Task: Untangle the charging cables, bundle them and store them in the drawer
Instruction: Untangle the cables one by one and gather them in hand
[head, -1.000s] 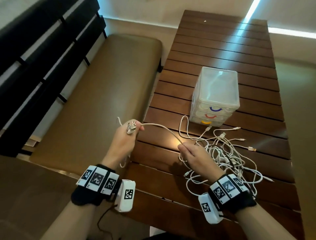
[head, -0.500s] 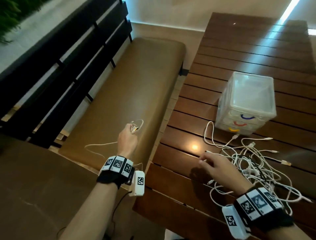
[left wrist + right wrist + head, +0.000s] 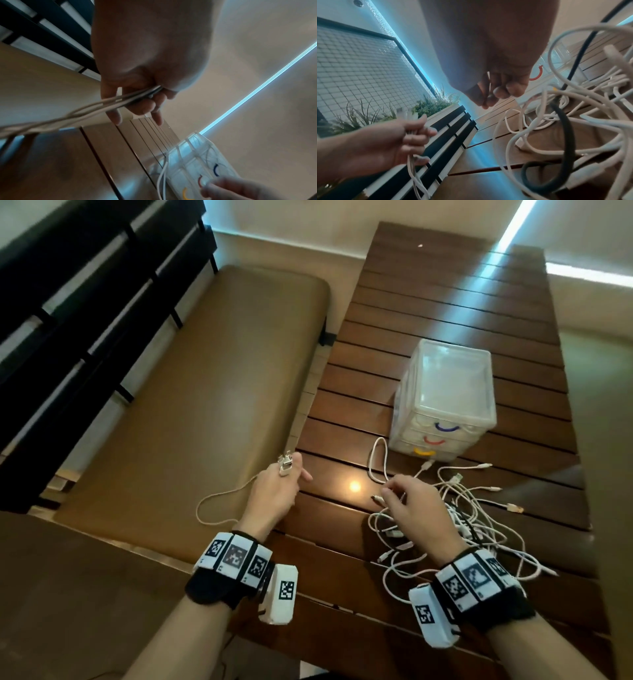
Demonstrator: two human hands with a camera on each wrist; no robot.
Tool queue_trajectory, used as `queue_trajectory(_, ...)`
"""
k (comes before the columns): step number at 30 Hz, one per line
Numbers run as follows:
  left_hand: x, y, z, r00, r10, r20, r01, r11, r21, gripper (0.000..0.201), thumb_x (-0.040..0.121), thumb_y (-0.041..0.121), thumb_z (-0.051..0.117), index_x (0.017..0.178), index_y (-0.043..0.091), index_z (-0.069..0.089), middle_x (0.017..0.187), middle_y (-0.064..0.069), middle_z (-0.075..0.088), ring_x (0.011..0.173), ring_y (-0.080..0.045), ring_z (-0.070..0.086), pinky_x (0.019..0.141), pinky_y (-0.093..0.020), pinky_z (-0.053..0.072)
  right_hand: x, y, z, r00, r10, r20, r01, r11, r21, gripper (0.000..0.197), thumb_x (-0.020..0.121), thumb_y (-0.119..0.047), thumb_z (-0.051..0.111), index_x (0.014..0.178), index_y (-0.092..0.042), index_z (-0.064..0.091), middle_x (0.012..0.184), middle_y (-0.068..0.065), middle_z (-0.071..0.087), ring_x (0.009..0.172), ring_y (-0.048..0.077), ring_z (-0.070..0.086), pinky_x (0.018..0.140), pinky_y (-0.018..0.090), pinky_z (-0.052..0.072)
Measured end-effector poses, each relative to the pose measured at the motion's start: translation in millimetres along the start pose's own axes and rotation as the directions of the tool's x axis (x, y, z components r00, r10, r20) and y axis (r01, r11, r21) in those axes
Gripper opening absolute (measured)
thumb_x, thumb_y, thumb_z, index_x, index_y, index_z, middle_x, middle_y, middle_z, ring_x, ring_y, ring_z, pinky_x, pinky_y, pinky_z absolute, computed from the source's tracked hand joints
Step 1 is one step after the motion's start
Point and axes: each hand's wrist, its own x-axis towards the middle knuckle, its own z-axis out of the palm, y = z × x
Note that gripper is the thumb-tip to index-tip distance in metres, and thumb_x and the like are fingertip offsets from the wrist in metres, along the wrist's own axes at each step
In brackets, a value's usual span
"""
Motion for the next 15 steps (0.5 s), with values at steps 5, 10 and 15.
queue_trajectory(5, -5, 21, 24, 0.993, 0.055, 0.109, -0.052, 0.998, -0.031, 0.065, 0.097, 0.064, 0.024, 0.074, 0.027, 0.071, 0.056, 0.007, 0.048, 0.053, -0.007, 0.047, 0.058, -0.030, 0.040, 6, 5, 13, 0.999, 0.027, 0.019, -0.020, 0.954, -0.299, 0.024, 0.097, -0.024, 0.057, 0.112, -0.011, 0.070, 0.111, 0.006, 0.062, 0.105, 0.022, 0.052, 0.093, 0.032, 0.044)
queue_trajectory(10, -7, 27, 38, 0.980, 0.068, 0.186, -0.060, 0.997, -0.050, 0.065, 0.096, 0.066, 0.024, 0.078, 0.027, 0.074, 0.058, 0.007, 0.049, 0.059, -0.008, 0.049, 0.065, -0.032, 0.041, 4, 9, 23, 0.963, 0.202, 0.179, -0.080, 0.847, -0.525, 0.028, 0.097, -0.024, 0.048, 0.111, -0.009, 0.066, 0.119, 0.011, 0.063, 0.116, 0.030, 0.050, 0.098, 0.039, 0.042)
queue_trajectory(15, -10, 22, 43, 0.975, 0.062, 0.214, -0.060, 0.998, -0.015, 0.063, 0.097, 0.064, 0.033, 0.076, 0.025, 0.078, 0.069, -0.005, 0.065, 0.067, -0.005, 0.058, 0.068, -0.029, 0.046, 3, 8, 25, 0.944, 0.269, 0.192, -0.122, 0.824, -0.554, 0.025, 0.096, -0.023, 0.047, 0.102, -0.009, 0.067, 0.109, 0.009, 0.068, 0.114, 0.029, 0.050, 0.094, 0.040, 0.042)
